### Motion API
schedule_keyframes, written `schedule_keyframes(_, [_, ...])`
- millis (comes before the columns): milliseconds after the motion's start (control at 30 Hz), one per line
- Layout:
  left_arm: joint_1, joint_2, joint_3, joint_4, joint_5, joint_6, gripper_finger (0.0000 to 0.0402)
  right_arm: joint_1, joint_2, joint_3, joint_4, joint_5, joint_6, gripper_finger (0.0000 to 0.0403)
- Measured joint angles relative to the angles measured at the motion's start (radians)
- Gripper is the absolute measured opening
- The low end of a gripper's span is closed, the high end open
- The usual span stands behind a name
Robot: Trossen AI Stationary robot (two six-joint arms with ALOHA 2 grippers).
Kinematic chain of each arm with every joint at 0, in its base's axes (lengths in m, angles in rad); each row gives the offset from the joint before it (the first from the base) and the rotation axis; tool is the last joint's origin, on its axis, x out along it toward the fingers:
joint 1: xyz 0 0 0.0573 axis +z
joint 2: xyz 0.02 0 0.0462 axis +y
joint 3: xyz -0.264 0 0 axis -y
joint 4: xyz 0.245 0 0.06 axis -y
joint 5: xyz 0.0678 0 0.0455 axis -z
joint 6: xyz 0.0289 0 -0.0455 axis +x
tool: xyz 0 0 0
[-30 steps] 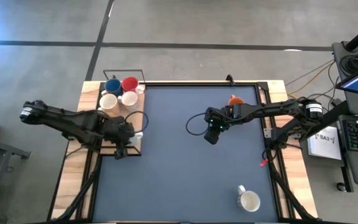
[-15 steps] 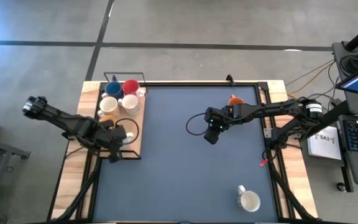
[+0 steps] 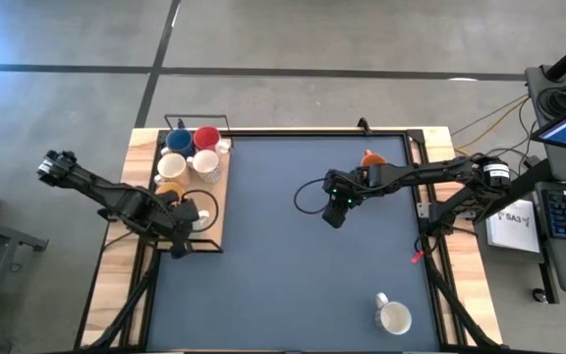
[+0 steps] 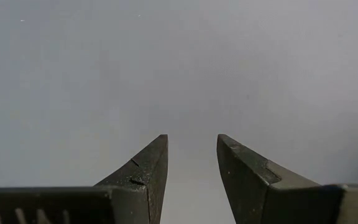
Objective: Place coffee mugs
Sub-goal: Put the green patterned mug on the shelf
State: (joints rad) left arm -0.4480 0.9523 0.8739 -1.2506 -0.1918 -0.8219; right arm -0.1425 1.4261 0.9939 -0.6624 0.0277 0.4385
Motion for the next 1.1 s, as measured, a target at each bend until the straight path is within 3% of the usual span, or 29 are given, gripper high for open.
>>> schedule_keyframes(267, [-0.001, 0.001, -0.002, 0.003, 0.063, -0.023, 0.0016, 0.0, 0.0, 0.0, 0.0, -0.001, 0.0, 0.0128])
schedule_keyframes(467, [-0.001, 0.003, -0.002, 0.001, 0.066, -0.025, 0.0052, 0.0, 0.0, 0.0, 0.0, -0.001, 0.0, 0.0128])
schedule_keyframes(733, [-0.001, -0.005, -0.002, 0.008, 0.171, 0.012, 0.009, -0.002, 0.0, 0.0, 0.0, -0.002, -0.001, 0.0128])
schedule_keyframes(1100, [-0.001, -0.005, 0.081, 0.014, 0.151, 0.03, 0.0092, -0.002, 0.0, 0.0, 0.0, -0.002, -0.001, 0.0128])
